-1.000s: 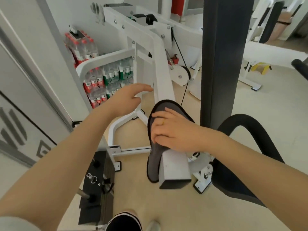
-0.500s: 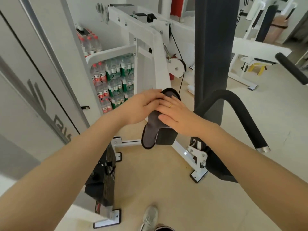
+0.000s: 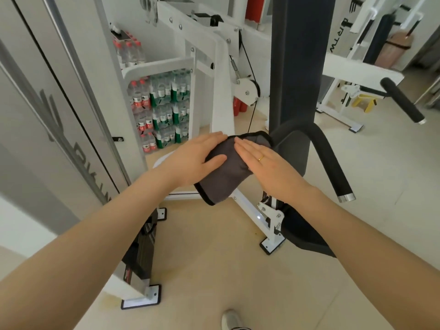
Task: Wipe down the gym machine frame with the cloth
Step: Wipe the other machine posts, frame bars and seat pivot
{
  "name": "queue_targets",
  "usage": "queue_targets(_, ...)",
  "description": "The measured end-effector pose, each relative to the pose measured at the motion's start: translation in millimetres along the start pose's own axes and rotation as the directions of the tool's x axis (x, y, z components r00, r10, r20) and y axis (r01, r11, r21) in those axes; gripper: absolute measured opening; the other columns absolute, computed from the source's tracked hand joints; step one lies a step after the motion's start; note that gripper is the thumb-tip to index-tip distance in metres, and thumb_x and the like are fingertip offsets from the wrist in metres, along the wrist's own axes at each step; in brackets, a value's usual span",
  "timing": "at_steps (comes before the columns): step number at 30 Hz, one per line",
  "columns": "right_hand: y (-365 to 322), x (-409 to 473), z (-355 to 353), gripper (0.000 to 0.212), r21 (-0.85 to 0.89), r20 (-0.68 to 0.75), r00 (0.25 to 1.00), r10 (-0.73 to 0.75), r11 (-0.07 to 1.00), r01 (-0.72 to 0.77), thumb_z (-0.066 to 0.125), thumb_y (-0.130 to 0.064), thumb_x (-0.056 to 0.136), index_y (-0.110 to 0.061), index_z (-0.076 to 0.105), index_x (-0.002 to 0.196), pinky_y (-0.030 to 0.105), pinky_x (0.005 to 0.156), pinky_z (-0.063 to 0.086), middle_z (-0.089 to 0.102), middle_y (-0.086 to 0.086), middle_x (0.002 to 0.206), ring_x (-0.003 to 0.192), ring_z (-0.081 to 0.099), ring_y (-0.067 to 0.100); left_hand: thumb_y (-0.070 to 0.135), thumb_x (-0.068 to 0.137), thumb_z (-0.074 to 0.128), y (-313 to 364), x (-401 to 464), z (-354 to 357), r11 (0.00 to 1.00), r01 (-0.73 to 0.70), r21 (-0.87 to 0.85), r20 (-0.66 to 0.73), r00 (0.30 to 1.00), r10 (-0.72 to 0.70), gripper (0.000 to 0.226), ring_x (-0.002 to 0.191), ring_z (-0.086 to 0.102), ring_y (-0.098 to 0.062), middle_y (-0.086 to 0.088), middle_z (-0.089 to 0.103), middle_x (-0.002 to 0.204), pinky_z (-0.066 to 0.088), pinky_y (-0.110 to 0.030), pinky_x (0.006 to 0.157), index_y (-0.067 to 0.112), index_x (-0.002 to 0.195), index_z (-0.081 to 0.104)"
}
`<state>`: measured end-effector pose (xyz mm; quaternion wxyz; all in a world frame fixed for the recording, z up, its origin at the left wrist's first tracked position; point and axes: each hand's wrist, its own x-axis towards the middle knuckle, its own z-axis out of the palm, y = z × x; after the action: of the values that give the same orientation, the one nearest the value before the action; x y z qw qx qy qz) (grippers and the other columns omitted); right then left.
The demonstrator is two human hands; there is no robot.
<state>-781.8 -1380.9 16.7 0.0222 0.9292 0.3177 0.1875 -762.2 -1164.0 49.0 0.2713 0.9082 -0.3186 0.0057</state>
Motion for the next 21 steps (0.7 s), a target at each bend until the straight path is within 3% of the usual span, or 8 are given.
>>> queue_targets(5,22,-11,9,0.059,-0.120,0.056,0.997,-0.054,0.991,0.060,0.065,-0.020,0.073,-0.004,0.052,0.128,0.040,0.109,0.020,0.056,0.013,0.130,0.124,0.050,0.029,0.037,0.090,0.053,5,2,5,0.996,0.051,0.067,-0.065,0.997,-0.047,0.056,0.137,0.027,-0.016,0.000,0.032,0.149,0.019,-0.024,0.110,0.013,0.139,0.038)
queue_targets(7,23,9,11,0.043,-0.137,0.036,0.995,-0.089,0.986,0.094,0.060,-0.028,0.075,-0.002,0.065,0.109,0.040,0.103,0.032,0.067,0.013,0.110,0.107,0.062,0.029,0.044,0.085,0.060,6,2,9,0.992,0.067,0.109,-0.088,0.994,-0.057,0.064,0.137,0.028,-0.018,-0.002,0.034,0.147,0.023,-0.031,0.112,0.011,0.137,0.042)
queue_targets(9,23,29,9,0.032,-0.134,0.037,0.988,-0.152,0.979,0.155,0.052,-0.029,0.077,-0.002,0.067,0.085,0.036,0.086,0.048,0.068,0.012,0.084,0.081,0.066,0.028,0.047,0.079,0.066,9,3,16,0.977,0.074,0.201,-0.111,0.992,-0.053,0.072,0.138,0.028,-0.023,-0.006,0.037,0.146,0.023,-0.039,0.113,0.009,0.135,0.044)
queue_targets(11,23,35,7,0.031,-0.112,0.054,0.985,-0.162,0.980,0.167,0.041,-0.026,0.074,-0.004,0.063,0.072,0.031,0.073,0.051,0.064,0.009,0.069,0.066,0.062,0.027,0.044,0.076,0.069,14,2,22,0.961,0.102,0.256,-0.165,0.984,-0.061,0.073,0.137,0.030,-0.025,-0.007,0.039,0.145,0.023,-0.041,0.113,0.007,0.134,0.045)
queue_targets(15,20,13,20,0.015,-0.142,-0.112,0.986,-0.125,0.984,0.108,0.054,-0.005,0.077,-0.001,0.065,0.086,0.038,0.086,0.047,0.063,0.012,0.078,0.077,0.060,0.029,0.042,0.074,0.071,18,1,27,0.957,0.145,0.252,-0.220,0.971,-0.089,0.073,0.136,0.032,-0.024,-0.006,0.040,0.144,0.027,-0.042,0.112,0.009,0.134,0.046)
queue_targets(17,26,11,21,0.014,-0.109,-0.137,0.979,-0.152,0.984,0.138,0.062,-0.006,0.077,-0.002,0.066,0.090,0.038,0.088,0.046,0.065,0.010,0.082,0.081,0.061,0.028,0.043,0.074,0.072,17,-1,28,0.954,0.155,0.258,-0.220,0.970,-0.098,0.075,0.136,0.033,-0.025,-0.006,0.040,0.144,0.028,-0.043,0.111,0.009,0.135,0.045)
queue_targets(19,33,24,8,0.018,-0.043,-0.044,0.974,-0.222,0.974,0.220,0.068,-0.019,0.077,-0.004,0.065,0.087,0.035,0.079,0.047,0.065,0.007,0.078,0.075,0.062,0.026,0.042,0.072,0.074,18,-1,30,0.951,0.167,0.261,-0.223,0.969,-0.109,0.076,0.135,0.034,-0.026,-0.007,0.041,0.144,0.030,-0.046,0.110,0.009,0.134,0.045)
queue_targets(21,40,44,-11,0.023,0.096,0.268,0.936,-0.227,0.973,0.208,0.062,-0.032,0.084,-0.010,0.060,0.090,0.031,0.070,0.042,0.059,0.000,0.076,0.073,0.057,0.022,0.041,0.071,0.075,19,-1,32,0.947,0.191,0.260,-0.228,0.965,-0.132,0.076,0.135,0.034,-0.026,-0.007,0.041,0.144,0.031,-0.048,0.109,0.008,0.134,0.046)
